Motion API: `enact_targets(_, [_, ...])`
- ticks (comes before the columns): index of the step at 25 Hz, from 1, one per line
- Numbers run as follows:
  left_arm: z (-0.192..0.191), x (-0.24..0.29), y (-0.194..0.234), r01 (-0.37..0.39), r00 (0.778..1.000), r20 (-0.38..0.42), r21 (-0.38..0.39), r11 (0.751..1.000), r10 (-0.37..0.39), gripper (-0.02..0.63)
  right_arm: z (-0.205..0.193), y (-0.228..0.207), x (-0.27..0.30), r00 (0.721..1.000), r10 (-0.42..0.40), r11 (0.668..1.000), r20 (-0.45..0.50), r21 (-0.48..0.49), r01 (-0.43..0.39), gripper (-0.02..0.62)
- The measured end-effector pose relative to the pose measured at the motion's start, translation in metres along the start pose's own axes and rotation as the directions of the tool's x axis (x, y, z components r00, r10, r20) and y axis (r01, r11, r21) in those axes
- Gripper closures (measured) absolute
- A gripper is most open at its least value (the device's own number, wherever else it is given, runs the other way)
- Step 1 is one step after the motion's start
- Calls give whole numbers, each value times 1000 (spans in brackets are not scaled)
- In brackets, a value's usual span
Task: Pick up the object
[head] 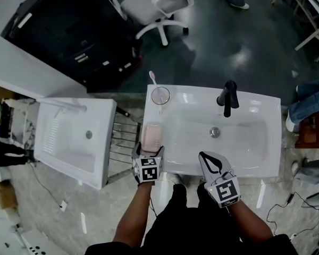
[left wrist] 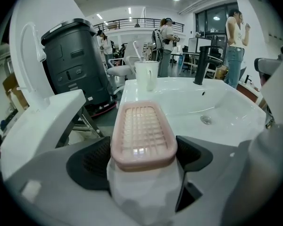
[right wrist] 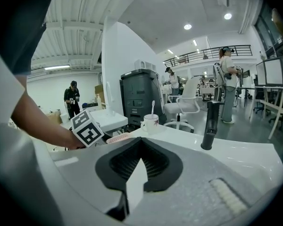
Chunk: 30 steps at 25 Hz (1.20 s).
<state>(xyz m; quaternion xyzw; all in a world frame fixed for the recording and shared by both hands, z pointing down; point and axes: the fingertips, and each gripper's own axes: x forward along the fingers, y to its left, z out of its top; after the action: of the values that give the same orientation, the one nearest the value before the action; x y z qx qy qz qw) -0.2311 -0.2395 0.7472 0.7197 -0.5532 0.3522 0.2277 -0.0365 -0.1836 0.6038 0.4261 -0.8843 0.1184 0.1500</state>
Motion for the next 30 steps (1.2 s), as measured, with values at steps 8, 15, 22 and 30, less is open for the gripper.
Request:
enact_targets(8, [3, -4, 0, -6, 999, 33, 25, 1000, 5, 163, -1, 4, 2, 1000, 17, 1000, -6, -4, -17, 592])
enact_targets(15, [7, -8, 1, -32, 997, 73, 24, 999, 30, 164, -2, 3, 0, 1000, 16, 1000, -2, -9, -16, 592])
enact_targets(22, [23, -23, 2, -46, 990, 136, 17, 999, 43, 164, 5, 5, -3, 1000, 14, 999, 13, -29, -14, 592])
enact_targets(30, [62, -56, 1, -54, 968, 245, -8, 999, 54, 164, 26, -5, -7, 998, -5, 998, 63, -60, 9, 592])
